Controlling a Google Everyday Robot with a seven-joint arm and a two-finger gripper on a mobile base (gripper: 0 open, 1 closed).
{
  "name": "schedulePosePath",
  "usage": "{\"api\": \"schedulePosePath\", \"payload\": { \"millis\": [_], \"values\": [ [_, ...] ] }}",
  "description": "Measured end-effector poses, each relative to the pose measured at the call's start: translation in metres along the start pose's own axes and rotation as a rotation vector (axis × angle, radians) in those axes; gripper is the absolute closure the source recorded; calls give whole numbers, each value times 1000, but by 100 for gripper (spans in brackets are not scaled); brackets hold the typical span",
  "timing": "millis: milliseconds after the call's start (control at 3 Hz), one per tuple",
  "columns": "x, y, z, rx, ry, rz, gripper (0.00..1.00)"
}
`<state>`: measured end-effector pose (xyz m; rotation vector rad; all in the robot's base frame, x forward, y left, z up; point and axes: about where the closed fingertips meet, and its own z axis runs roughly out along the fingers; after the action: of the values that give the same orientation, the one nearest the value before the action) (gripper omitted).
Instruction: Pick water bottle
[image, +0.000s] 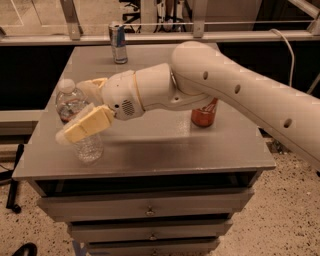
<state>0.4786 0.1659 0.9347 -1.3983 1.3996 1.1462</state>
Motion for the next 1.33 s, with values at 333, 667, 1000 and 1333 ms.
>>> {"api": "schedulePosePath", "payload": {
  "millis": [333,667,1000,1333],
  "values": [
    [6,10,4,-35,-24,13,38],
    [10,13,2,-42,-36,19,61],
    [5,8,-10,-21,-60,10,85],
    [-13,-10,-42,41,-64,-48,100]
  ]
}}
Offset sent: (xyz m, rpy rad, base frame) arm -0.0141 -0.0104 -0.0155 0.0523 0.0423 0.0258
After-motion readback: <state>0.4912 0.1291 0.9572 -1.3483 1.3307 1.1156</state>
